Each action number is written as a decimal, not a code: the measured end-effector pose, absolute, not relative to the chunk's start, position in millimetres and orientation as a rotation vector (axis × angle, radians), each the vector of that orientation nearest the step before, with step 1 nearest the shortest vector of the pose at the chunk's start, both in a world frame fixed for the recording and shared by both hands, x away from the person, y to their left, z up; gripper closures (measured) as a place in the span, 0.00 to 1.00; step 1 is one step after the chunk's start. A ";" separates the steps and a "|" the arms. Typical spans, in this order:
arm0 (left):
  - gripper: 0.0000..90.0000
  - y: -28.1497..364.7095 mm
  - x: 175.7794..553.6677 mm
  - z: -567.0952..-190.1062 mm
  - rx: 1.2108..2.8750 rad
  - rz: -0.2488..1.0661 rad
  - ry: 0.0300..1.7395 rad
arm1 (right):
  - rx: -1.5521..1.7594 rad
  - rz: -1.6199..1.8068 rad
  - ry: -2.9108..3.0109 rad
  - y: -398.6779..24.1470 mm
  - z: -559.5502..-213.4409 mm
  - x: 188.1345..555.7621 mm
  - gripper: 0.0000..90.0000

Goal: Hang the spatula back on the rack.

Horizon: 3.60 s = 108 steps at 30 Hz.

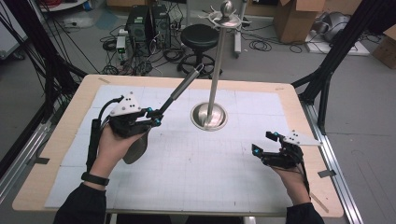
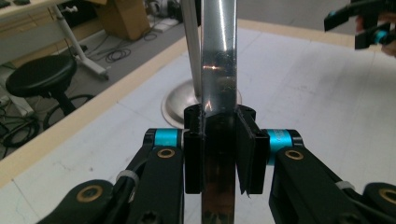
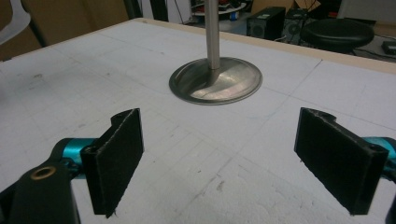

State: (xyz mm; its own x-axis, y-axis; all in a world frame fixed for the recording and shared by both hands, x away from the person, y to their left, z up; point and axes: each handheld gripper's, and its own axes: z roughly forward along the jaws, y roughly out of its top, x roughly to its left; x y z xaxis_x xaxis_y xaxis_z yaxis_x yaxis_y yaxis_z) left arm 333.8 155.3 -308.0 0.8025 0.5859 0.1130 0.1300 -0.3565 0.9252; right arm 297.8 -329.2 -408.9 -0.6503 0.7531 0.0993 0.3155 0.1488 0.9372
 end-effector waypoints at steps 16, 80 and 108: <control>0.83 138.9 343.9 -272.6 1.729 0.586 0.515 | 1.026 1.517 2.030 -330.6 -408.2 297.4 0.17; 0.83 94.5 387.1 -298.7 1.694 0.672 0.555 | 1.017 1.524 2.045 -330.5 -409.9 298.9 0.17; 0.35 117.7 369.8 -300.5 1.721 0.582 0.577 | 1.014 1.519 2.045 -330.4 -410.4 299.8 0.17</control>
